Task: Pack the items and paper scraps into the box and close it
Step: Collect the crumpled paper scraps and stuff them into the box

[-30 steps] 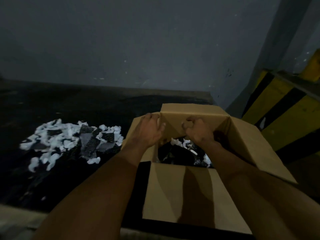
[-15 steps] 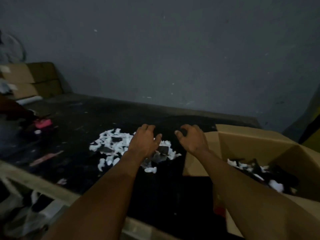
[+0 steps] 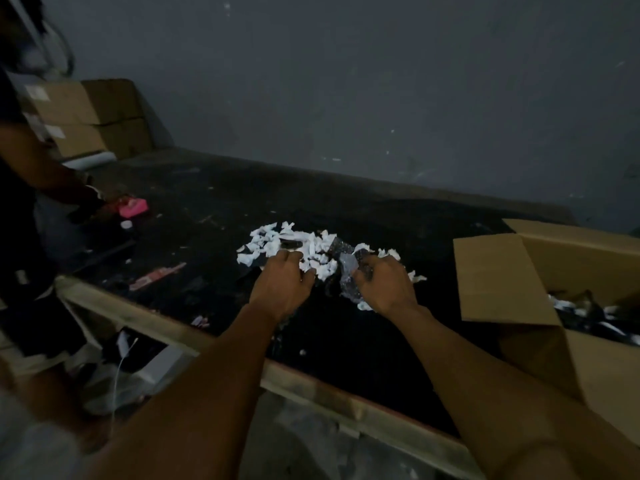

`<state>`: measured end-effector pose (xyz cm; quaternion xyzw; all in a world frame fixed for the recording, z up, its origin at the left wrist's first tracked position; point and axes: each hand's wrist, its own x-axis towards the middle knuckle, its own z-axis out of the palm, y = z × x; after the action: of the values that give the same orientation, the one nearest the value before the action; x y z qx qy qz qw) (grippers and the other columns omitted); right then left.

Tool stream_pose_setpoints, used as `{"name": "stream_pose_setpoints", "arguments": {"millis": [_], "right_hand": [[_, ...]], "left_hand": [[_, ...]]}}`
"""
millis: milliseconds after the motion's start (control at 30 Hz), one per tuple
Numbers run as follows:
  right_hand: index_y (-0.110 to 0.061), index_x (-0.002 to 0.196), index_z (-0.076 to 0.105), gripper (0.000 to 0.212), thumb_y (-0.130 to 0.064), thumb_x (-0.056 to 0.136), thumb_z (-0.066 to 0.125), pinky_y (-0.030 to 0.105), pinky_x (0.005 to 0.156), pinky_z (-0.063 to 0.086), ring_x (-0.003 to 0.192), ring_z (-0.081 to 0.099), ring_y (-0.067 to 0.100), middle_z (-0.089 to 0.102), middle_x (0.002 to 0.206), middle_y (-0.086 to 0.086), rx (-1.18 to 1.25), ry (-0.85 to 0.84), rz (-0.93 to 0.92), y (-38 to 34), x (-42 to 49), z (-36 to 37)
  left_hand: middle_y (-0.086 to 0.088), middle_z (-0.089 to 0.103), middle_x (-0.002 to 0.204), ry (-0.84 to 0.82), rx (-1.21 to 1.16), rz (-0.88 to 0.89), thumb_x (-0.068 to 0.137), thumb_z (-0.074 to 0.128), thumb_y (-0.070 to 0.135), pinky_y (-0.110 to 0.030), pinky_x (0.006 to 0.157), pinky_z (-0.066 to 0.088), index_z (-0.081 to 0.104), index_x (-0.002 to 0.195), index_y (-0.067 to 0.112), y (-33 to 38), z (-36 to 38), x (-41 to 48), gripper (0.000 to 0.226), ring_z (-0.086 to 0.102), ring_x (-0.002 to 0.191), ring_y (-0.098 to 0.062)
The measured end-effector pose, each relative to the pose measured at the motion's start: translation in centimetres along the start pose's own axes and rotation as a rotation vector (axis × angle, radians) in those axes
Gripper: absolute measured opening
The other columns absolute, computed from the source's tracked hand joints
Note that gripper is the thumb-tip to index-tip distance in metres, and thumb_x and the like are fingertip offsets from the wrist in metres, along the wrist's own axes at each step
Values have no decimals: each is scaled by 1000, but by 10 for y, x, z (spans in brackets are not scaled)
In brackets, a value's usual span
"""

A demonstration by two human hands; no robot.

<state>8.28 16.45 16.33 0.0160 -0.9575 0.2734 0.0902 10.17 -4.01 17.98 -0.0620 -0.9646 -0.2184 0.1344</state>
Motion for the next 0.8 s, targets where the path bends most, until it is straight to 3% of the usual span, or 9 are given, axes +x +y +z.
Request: {"name": "stream_pose_setpoints", "arguments": {"millis": [167,367,567,700,800], "right_hand": [[-18,121,59,44,-46,89,55,44,97,46,117,50,35,56,123,15,-24,-46,71,19,-3,25],[-21,128,55,47,-44,87,58,46,100,44,125,45,36,49,135,14,-17,-78,115,50,29,50],[-24,139,42,56,-42,89,59,46,109,35,135,32,32,36,146,8,-59,-136,75,81,74,76],[-29,146,31,66,-47,88,57,46,114,26,142,21,31,23,156,4,-125,-192,15,103,98,92],[-34,149,24,71,-49,88,56,48,115,21,144,15,32,13,160,2,-133,-226,29,113,112,103]], "left_hand": [[-15,52,128,-88,-6,6,94,49,40,-39,103,40,52,127,8,-10,35,1,46,47,120,-29],[-14,46,136,-165,5,11,97,46,40,-38,107,33,42,137,10,-12,71,36,50,39,128,-26],[-16,52,127,-197,-6,37,92,54,35,-40,101,43,47,133,7,-19,121,88,50,49,118,-28],[-14,33,148,-227,36,11,94,52,36,-39,111,30,36,142,13,-17,153,112,56,32,135,-29],[-14,29,151,-193,104,65,92,53,35,-39,115,23,35,143,13,-24,173,124,58,24,140,-29]]}}
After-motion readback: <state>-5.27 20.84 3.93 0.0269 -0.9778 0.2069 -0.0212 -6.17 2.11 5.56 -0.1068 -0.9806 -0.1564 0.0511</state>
